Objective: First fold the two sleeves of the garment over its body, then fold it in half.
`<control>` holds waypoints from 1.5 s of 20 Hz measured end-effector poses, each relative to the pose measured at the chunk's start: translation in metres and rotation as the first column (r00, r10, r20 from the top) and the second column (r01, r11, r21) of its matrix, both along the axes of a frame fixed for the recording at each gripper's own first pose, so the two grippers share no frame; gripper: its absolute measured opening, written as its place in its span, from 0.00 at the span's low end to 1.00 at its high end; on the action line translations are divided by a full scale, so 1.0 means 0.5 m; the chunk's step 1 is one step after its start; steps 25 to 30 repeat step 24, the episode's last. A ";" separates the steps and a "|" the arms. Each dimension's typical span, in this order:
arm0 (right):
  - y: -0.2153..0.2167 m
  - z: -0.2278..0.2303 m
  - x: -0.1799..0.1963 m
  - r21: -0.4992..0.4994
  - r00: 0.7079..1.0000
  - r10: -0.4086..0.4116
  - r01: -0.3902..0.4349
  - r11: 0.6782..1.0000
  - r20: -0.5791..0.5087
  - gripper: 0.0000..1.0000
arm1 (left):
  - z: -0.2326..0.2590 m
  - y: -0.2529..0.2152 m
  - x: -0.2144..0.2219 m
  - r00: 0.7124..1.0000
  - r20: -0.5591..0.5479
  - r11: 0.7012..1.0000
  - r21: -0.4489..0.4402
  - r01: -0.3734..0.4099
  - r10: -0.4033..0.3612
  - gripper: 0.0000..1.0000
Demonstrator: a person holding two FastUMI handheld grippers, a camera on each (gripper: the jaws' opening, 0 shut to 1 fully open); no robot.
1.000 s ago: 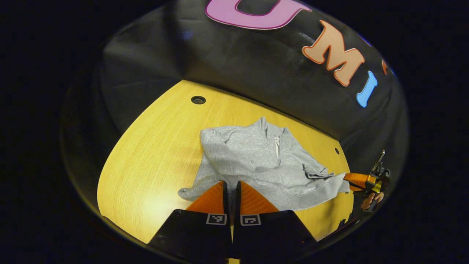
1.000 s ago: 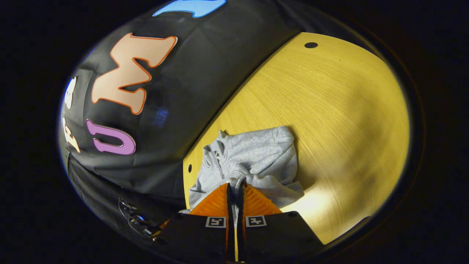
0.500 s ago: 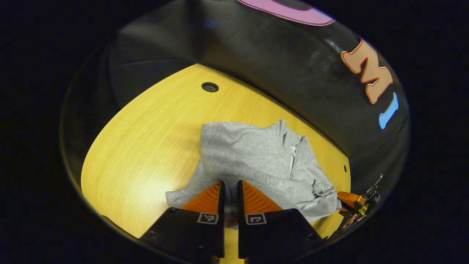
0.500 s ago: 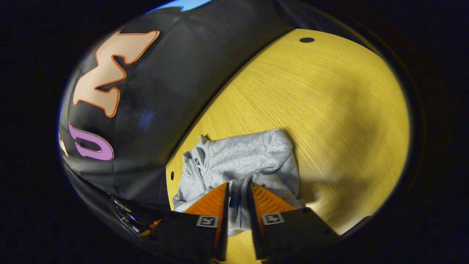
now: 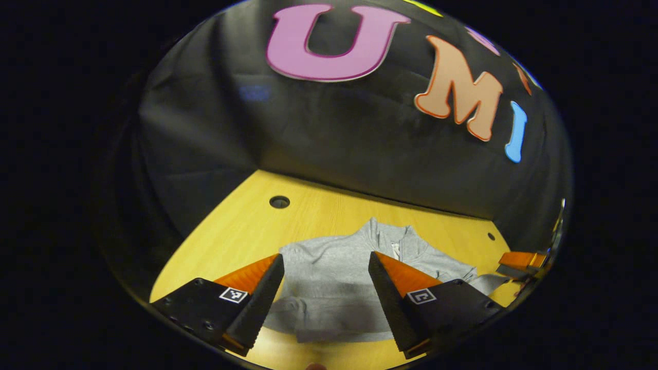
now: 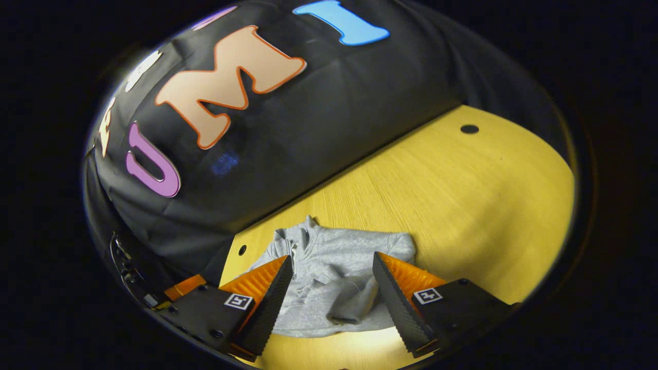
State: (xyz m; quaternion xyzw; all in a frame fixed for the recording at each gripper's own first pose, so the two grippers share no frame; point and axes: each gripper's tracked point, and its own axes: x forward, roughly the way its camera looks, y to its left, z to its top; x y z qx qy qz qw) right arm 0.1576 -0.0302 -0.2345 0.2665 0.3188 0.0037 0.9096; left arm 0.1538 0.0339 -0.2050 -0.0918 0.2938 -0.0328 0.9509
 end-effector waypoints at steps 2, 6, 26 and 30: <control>-0.016 0.050 -0.016 -0.089 0.997 0.010 -0.003 0.996 0.083 0.97 | 0.036 -0.003 -0.019 0.997 0.065 0.997 0.078 0.029 -0.034 0.95; -0.017 0.130 -0.052 -0.214 0.977 0.041 0.005 0.977 0.211 0.97 | 0.086 -0.025 -0.070 0.986 0.148 0.988 0.145 0.050 -0.071 0.95; 0.088 0.263 -0.172 -0.444 0.875 0.202 0.017 0.896 0.440 0.98 | 0.192 0.016 -0.189 0.950 0.310 0.968 0.249 -0.030 -0.051 0.96; 0.088 0.263 -0.172 -0.444 0.875 0.202 0.017 0.896 0.440 0.98 | 0.192 0.016 -0.189 0.950 0.310 0.968 0.249 -0.030 -0.051 0.96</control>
